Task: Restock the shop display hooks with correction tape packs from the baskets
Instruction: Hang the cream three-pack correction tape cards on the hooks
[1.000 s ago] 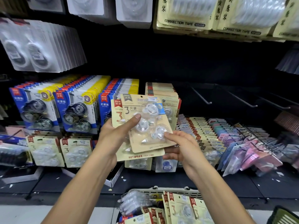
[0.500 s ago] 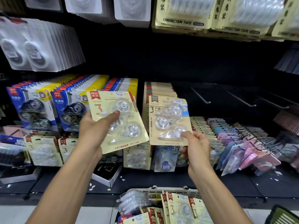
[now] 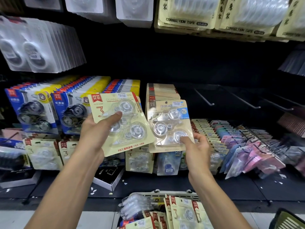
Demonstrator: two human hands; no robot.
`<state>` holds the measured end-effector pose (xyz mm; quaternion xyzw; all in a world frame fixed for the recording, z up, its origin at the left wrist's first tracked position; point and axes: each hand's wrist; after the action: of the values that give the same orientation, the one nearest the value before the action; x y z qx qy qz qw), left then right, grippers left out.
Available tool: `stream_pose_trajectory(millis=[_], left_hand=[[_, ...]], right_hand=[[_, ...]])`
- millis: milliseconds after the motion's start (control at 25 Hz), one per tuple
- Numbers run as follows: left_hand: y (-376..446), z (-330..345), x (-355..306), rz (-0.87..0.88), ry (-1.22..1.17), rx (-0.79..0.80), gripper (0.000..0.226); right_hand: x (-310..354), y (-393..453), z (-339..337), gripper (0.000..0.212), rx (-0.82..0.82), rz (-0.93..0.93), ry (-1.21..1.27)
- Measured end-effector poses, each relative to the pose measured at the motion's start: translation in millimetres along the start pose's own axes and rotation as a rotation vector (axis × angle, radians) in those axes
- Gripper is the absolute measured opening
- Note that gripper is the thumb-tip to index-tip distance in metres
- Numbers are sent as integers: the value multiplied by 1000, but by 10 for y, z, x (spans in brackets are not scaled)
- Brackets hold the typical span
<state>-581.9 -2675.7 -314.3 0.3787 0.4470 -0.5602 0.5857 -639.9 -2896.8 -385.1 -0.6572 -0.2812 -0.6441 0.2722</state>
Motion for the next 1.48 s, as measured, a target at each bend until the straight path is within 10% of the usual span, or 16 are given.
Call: stream_pose_trajectory(millis=[520, 680, 880, 1280, 1480], left_hand=[[34, -56, -9, -3, -19, 10, 37], [85, -82, -39, -3, -35, 12, 37], [106, -68, -10, -13, -35, 34, 39], [59, -79, -7, -3, 9, 41, 34], [-13, 14, 8, 47, 35, 65, 40]], right_hand=[[-128, 103, 65, 43, 31, -189, -479], [-9, 166, 293, 62, 249, -710, -1006], [49, 432, 623, 77, 368, -614, -1360], [293, 642, 819, 68, 450, -457, -1209], [337, 319, 524, 38, 416, -326, -332]])
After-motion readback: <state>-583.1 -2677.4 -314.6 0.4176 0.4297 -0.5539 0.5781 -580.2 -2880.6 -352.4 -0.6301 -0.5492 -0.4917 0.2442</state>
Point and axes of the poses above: each hand's wrist, its own y-axis towards the middle knuckle, its own z-axis out of the palm, x = y × z
